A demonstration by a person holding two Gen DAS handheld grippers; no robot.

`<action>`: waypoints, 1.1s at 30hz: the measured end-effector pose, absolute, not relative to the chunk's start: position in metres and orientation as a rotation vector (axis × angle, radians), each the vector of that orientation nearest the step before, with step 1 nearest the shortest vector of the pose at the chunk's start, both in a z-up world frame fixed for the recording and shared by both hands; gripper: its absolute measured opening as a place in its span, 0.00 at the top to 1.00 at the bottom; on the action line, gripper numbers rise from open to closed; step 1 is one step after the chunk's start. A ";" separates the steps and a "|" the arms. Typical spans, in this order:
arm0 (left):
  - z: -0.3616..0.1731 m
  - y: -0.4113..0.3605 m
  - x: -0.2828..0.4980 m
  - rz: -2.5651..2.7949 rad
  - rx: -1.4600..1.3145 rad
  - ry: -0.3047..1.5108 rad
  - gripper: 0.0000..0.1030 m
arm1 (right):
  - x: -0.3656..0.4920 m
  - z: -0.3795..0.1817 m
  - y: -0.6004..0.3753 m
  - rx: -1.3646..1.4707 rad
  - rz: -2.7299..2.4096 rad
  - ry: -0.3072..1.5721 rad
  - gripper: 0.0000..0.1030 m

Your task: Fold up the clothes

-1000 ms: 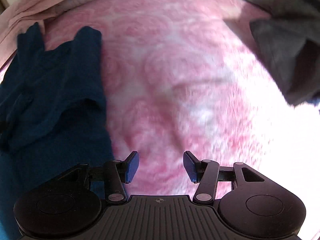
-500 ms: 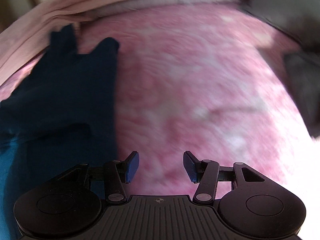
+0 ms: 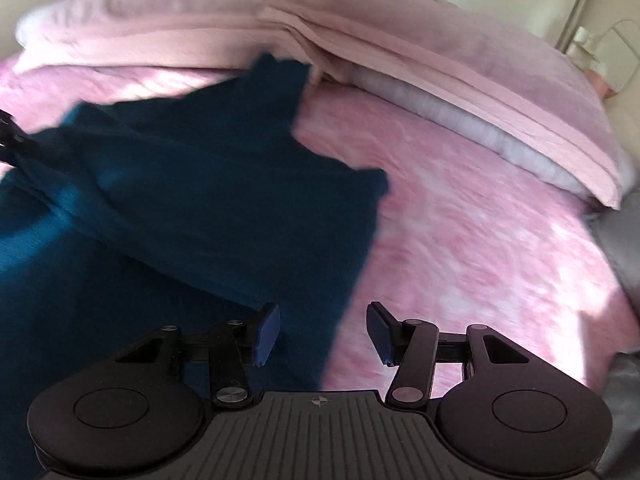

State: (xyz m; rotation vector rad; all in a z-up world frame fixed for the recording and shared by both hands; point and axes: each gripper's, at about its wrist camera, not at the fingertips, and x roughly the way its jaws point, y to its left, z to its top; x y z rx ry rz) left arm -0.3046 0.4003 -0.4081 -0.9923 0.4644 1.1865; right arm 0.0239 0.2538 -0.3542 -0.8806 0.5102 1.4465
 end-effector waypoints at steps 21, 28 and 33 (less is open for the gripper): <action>-0.415 0.400 -0.300 1.114 -0.981 0.439 0.72 | 0.076 -0.394 0.259 -0.720 1.307 0.783 0.88; -0.388 0.401 -0.322 1.347 -0.890 0.545 0.74 | 0.099 -0.364 0.238 -0.673 1.216 0.914 0.87; -0.373 0.396 -0.281 1.173 -0.682 0.621 0.73 | 0.096 -0.337 0.242 -0.496 1.295 0.885 0.87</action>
